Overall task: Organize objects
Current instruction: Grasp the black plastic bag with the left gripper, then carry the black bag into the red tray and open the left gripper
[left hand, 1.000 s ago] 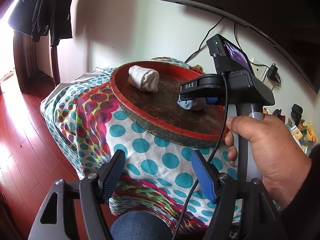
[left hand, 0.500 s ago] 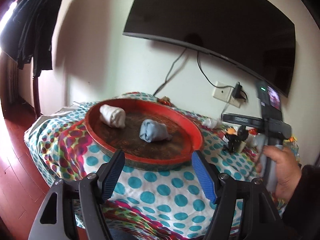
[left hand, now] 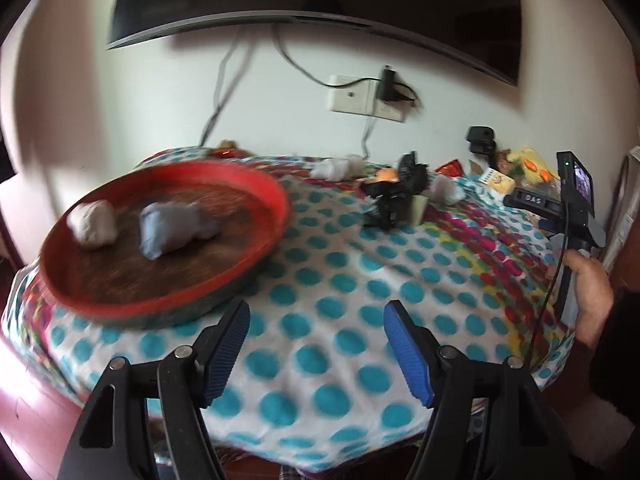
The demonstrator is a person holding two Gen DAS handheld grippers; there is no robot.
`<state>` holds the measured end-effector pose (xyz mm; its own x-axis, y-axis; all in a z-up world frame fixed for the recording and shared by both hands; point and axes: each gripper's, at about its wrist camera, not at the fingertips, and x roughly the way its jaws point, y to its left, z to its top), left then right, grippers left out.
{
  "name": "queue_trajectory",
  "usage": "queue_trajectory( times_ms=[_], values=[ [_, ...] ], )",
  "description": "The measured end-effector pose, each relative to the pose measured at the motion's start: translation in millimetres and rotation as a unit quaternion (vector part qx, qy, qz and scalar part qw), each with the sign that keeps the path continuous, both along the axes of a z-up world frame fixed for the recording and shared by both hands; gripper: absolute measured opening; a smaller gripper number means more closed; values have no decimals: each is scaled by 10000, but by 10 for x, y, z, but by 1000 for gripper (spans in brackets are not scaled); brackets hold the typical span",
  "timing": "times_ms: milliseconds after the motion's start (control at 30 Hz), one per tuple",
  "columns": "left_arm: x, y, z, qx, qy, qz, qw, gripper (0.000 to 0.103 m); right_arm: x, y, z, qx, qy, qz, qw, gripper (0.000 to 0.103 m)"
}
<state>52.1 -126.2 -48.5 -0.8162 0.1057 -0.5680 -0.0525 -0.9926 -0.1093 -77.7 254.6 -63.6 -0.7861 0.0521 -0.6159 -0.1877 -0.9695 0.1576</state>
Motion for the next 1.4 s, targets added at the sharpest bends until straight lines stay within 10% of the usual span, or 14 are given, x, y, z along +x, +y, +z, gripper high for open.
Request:
queue_trajectory(
  times_ms=[267, 667, 867, 933, 1400],
  values=[
    [-1067, 660, 243, -207, -49, -558, 9982, 71, -63, 52, -52, -93, -120, -96, 9998, 103],
    [-2157, 1245, -163, -1323, -886, -1003, 9821, 71, -66, 141, -81, -344, -157, -124, 9992, 103],
    [-2312, 1206, -308, -1477, -1092, -873, 9791, 69, -69, 149, -95, -403, -170, -88, 9990, 103],
    [-2355, 1176, -341, -1475, -1199, -823, 9783, 20, -63, 135, -89, -366, -144, -77, 9992, 103],
    [-1983, 892, 209, -1097, -565, -434, 9914, 18, -67, 101, -65, -291, -160, -103, 9994, 103]
  ],
)
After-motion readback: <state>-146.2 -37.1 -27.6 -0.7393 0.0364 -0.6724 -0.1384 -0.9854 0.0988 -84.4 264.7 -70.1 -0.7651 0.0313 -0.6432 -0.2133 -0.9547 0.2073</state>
